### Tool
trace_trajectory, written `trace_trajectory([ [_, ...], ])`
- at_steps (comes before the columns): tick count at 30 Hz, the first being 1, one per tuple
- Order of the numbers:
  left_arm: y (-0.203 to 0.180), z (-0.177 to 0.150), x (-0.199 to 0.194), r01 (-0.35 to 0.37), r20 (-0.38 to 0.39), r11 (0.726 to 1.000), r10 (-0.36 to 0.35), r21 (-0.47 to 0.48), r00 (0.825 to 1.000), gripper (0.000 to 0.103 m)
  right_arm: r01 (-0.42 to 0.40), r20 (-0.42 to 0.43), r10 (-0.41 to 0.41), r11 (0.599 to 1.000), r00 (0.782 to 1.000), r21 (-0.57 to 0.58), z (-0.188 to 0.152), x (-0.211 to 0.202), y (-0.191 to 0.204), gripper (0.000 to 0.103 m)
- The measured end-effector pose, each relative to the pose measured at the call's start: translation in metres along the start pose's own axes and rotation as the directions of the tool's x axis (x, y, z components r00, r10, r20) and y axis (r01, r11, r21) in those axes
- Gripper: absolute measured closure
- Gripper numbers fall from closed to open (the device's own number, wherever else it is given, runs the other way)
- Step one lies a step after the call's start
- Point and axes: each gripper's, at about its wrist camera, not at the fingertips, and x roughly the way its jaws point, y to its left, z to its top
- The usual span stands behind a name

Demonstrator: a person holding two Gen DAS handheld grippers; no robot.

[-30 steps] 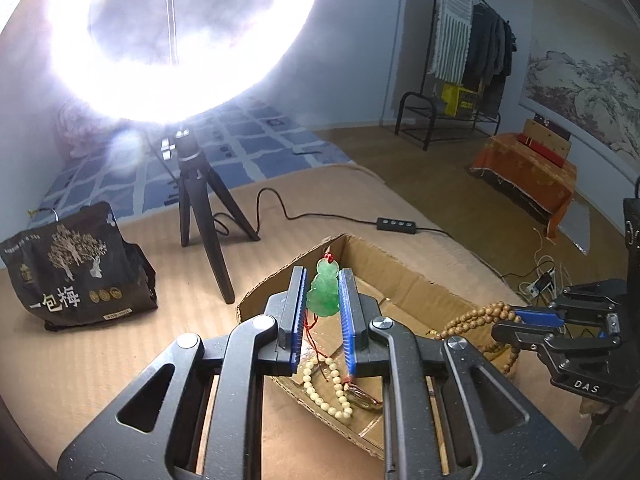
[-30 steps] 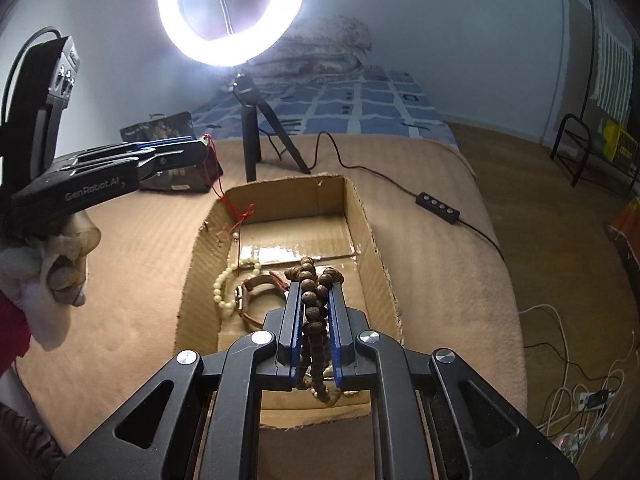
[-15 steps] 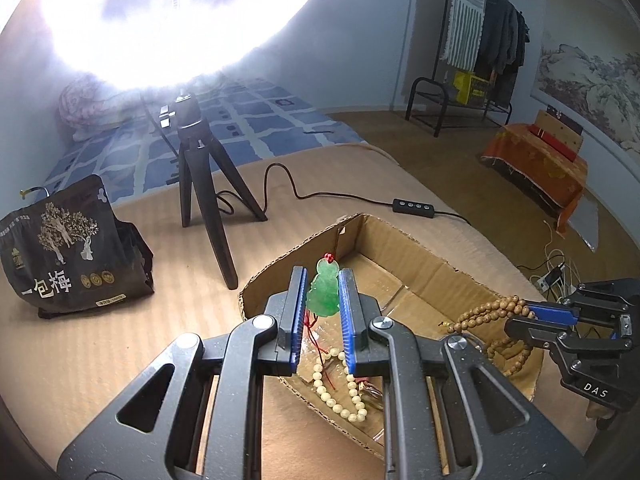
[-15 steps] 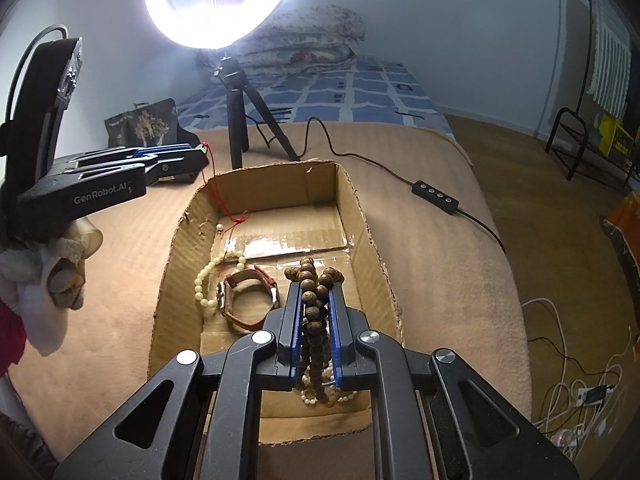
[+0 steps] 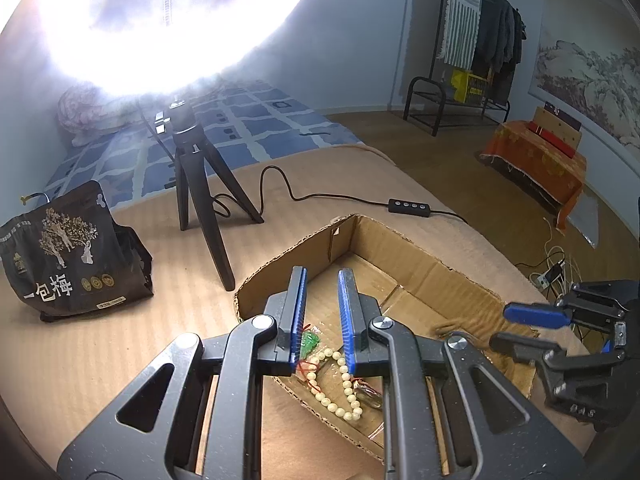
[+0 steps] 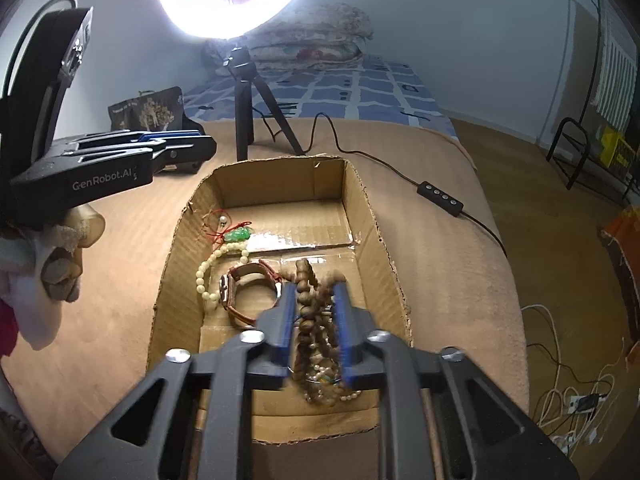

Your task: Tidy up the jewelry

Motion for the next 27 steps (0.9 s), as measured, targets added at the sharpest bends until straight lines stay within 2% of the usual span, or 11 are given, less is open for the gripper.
trace_trajectory([
  [2,0.0,0.0,-0.001,-0.002,0.0,1.0,0.002,-0.001,1.0,0.088,0.002,0.008,-0.002,1.0,1.0,-0.003,0.0,-0.002,0.002,0.062],
  [4,0.001,0.0,-0.003,-0.002,0.004,1.0,0.002,-0.003,1.0,0.071,0.006,0.013,-0.006,1.0,1.0,-0.007,0.0,-0.003,0.003,0.059],
  [5,0.002,0.001,-0.005,-0.002,0.012,1.0,0.003,-0.006,1.0,0.052,0.01,0.013,-0.01,1.0,1.0,-0.01,0.001,-0.004,0.004,0.054],
  [6,0.002,0.001,-0.007,-0.002,0.024,1.0,0.003,-0.009,1.0,0.042,0.013,0.013,-0.013,1.0,1.0,-0.013,0.001,-0.004,0.004,0.051],
  [8,0.002,0.001,-0.011,-0.003,0.038,1.0,0.004,-0.013,0.999,0.039,0.025,0.02,-0.025,0.999,0.999,-0.022,0.0,-0.006,0.007,0.041],
  [12,0.004,0.003,-0.019,0.0,0.041,1.0,0.001,-0.026,0.999,0.026,0.049,0.031,-0.048,0.999,0.998,-0.023,0.0,-0.012,0.011,0.031],
  [14,0.004,0.004,-0.025,0.0,0.054,0.999,0.002,-0.032,0.999,0.024,0.07,0.039,-0.069,0.997,0.997,-0.022,0.001,-0.017,0.013,0.026],
  [20,-0.002,0.005,-0.045,-0.014,0.067,1.0,0.014,-0.006,0.998,0.024,0.126,0.056,-0.124,0.992,0.991,-0.03,0.004,-0.03,0.02,0.025],
  [27,-0.001,0.007,-0.077,-0.018,0.095,1.0,0.019,-0.014,0.995,0.023,0.149,0.071,-0.148,0.989,0.986,-0.013,0.007,-0.047,0.03,0.024],
])
